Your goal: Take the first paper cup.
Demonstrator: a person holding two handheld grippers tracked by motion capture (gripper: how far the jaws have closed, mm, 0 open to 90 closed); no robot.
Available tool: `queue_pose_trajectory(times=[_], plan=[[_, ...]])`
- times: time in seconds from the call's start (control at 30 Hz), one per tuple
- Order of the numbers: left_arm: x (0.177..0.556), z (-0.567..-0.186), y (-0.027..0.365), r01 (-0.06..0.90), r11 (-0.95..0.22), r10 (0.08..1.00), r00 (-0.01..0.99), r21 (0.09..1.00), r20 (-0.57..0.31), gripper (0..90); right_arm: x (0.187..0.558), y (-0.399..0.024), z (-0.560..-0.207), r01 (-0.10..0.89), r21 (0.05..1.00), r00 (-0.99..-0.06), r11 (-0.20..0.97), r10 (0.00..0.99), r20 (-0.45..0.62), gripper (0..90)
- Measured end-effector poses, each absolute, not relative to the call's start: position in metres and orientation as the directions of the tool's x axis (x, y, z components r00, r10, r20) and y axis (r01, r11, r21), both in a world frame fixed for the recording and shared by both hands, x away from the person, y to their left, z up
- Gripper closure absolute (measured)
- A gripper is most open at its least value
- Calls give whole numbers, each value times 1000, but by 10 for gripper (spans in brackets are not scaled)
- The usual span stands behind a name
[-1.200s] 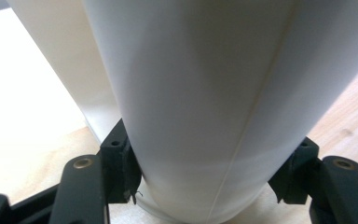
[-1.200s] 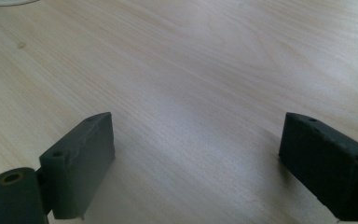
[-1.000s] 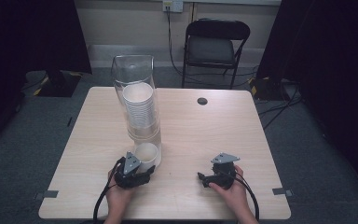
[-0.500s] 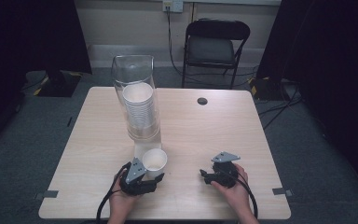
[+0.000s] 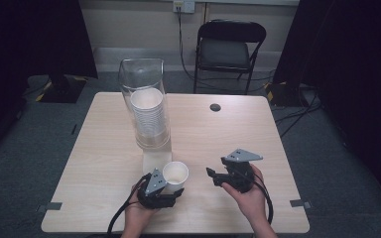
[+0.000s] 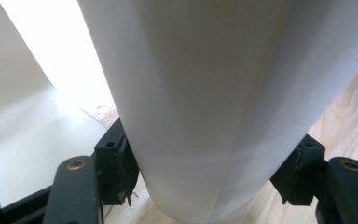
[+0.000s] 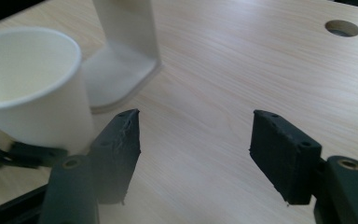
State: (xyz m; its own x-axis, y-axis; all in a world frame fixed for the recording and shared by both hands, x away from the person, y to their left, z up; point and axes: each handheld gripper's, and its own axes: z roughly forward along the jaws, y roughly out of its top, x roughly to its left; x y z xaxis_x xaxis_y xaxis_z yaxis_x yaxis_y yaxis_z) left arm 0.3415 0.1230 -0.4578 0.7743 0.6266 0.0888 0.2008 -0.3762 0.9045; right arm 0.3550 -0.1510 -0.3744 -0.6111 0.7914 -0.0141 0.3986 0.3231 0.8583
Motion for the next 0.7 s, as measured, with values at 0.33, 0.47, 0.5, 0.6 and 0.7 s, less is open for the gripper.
queue_pose_trajectory(times=[0.33, 0.47, 0.5, 0.6, 0.7], plan=[[343, -458, 113, 196, -393, 610, 787, 898, 95, 338, 354, -128, -362, 399, 879, -682, 261, 725, 94, 391], [341, -458, 107, 192, -398, 599, 795, 897, 96, 337, 354, -115, -363, 403, 867, -702, 295, 707, 85, 399], [340, -458, 106, 182, -405, 594, 798, 896, 106, 337, 355, -112, -366, 423, 855, -710, 301, 696, 106, 426], [339, -456, 102, 158, -407, 577, 808, 900, 119, 337, 355, -109, -369, 445, 838, -715, 315, 689, 121, 458], [337, -456, 100, 158, -402, 576, 810, 902, 115, 336, 356, -108, -373, 471, 822, -708, 319, 692, 137, 512]])
